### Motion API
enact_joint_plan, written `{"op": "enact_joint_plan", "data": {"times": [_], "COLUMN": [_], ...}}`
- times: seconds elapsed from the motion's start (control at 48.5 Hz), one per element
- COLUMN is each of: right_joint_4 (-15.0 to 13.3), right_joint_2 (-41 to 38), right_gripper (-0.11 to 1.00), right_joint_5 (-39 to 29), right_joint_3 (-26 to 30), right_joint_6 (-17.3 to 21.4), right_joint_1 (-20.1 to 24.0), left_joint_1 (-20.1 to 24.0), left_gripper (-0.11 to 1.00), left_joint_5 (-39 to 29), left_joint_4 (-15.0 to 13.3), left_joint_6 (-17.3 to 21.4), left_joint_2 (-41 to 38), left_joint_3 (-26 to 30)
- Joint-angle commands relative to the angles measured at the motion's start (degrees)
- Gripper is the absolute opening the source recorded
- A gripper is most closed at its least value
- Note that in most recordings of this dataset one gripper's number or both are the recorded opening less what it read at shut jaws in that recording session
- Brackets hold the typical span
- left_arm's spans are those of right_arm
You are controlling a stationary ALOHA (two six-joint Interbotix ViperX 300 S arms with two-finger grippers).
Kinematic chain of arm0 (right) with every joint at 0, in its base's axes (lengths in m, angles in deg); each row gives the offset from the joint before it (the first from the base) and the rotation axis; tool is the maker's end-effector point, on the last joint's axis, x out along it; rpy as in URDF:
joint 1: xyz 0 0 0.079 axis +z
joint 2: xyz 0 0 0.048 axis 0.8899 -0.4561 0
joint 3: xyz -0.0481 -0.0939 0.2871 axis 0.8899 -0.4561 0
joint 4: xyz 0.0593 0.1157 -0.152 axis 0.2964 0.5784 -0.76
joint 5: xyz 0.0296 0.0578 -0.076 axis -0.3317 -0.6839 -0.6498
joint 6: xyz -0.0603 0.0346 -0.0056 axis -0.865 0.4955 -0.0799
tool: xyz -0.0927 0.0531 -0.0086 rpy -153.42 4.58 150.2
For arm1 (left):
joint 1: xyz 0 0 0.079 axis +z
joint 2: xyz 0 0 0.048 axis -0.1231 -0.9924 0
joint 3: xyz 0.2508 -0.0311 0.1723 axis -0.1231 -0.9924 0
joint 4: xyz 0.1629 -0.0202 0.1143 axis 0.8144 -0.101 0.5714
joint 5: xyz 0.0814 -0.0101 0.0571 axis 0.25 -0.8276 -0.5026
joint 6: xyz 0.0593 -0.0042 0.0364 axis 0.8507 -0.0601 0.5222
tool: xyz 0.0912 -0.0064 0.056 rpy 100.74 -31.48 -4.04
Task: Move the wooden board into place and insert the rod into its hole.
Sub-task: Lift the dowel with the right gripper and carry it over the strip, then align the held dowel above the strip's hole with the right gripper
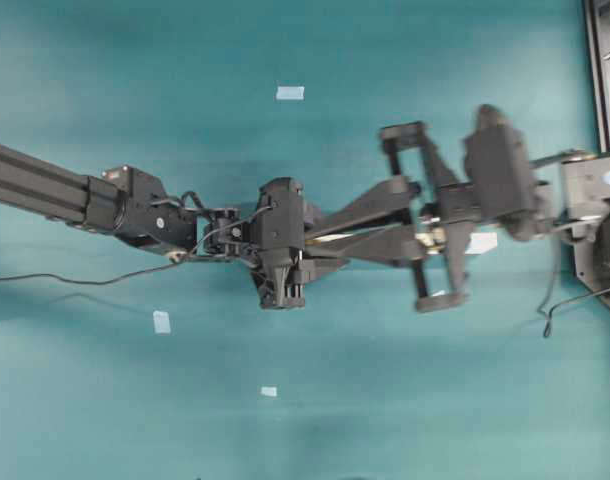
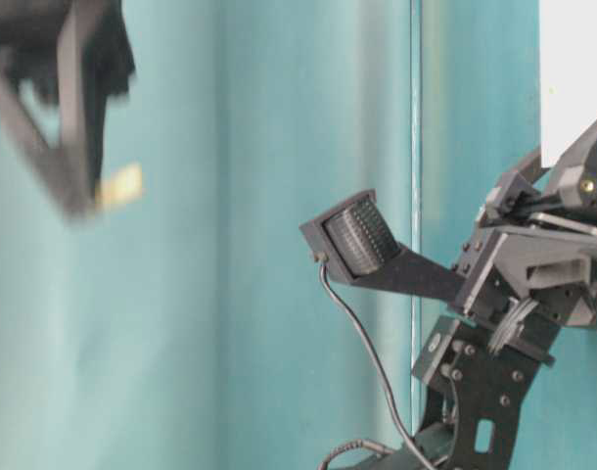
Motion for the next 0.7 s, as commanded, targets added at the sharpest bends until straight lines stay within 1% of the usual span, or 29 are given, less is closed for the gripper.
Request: {"op": "enact_joint_plan", "data": {"times": [0.0,0.083,0.248,0.372,0.537,0.64,0.681], "right_joint_4": [0.1,0.1,0.2,0.3,0.3,0.4,1.0], "right_joint_2": [2.7,3.7,3.0,1.1,-1.9,-4.0,-5.1], "right_gripper": [0.1,0.1,0.1,0.1,0.1,0.1,0.1], "right_joint_5": [1.0,2.0,6.9,11.0,16.1,19.5,21.3], "right_joint_3": [-2.5,-5.4,-9.8,-12.2,-14.2,-15.6,-16.3], "right_joint_6": [0.0,-0.1,-0.1,-0.4,-1.2,-4.0,-5.4], "right_joint_1": [-1.1,-1.9,-3.3,-4.7,-6.8,-8.3,-9.1], "left_joint_1": [-0.4,-0.4,-0.4,-0.4,-0.4,-0.5,-0.4], "left_gripper": [0.47,0.46,0.3,0.24,0.23,0.23,0.23], "left_joint_5": [-0.8,-0.8,-0.8,-0.8,-0.9,-1.8,-2.2], "left_joint_4": [0.1,0.1,0.1,0.1,0.1,0.1,0.1], "left_joint_6": [0.1,0.1,0.1,0.1,0.1,0.1,0.1], "left_joint_2": [0.0,0.0,-0.1,0.0,0.0,0.1,0.2], "left_joint_3": [1.0,1.0,0.9,1.0,1.0,1.1,1.1]}}
